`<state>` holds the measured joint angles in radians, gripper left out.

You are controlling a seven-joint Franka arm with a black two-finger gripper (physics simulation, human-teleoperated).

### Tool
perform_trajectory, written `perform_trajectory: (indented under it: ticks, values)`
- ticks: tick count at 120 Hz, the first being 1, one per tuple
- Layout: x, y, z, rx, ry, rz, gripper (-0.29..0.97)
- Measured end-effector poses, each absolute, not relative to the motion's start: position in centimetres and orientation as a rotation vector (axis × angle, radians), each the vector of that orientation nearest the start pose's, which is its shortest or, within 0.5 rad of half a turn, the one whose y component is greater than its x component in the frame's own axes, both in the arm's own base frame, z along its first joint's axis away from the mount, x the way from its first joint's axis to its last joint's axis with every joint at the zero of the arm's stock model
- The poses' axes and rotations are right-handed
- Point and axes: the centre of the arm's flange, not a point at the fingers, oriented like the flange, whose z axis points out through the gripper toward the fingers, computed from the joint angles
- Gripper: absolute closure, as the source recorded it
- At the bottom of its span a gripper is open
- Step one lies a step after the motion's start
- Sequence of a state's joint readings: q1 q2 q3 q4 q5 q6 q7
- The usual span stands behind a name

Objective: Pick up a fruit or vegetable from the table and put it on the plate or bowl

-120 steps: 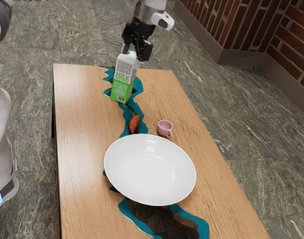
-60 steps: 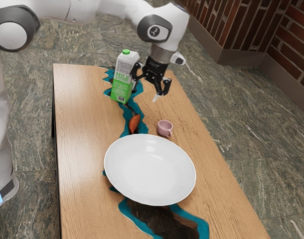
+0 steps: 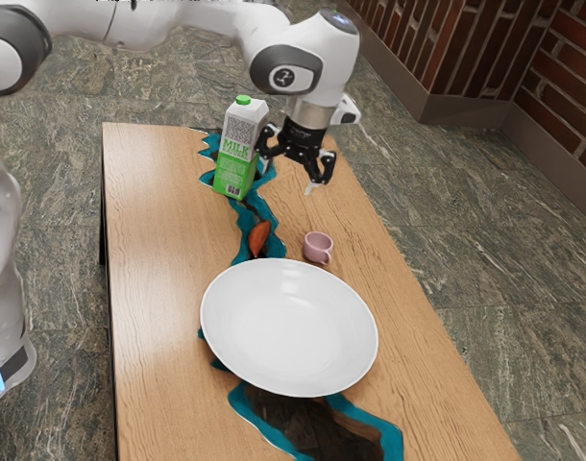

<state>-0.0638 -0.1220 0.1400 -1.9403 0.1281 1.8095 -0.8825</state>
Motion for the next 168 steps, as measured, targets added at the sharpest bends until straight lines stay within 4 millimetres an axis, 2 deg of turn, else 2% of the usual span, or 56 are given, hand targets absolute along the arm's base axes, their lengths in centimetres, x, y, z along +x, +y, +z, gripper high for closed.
perform_trajectory:
  ticks: [25,51,70,82,99,168]
  values:
    - [51.5,5.2,50.7,-2.686,-1.404,-0.072,0.00]
    - [51.5,5.8,47.3,-2.640,-1.457,-0.012,0.00]
    - [51.1,5.6,45.6,-2.619,-1.472,0.028,0.00]
    - [49.7,5.5,45.4,-2.616,-1.488,0.039,0.00]
    - [48.9,5.4,45.0,-2.608,-1.502,0.053,0.00]
    - [49.4,4.3,42.0,-2.612,-1.549,0.096,0.00]
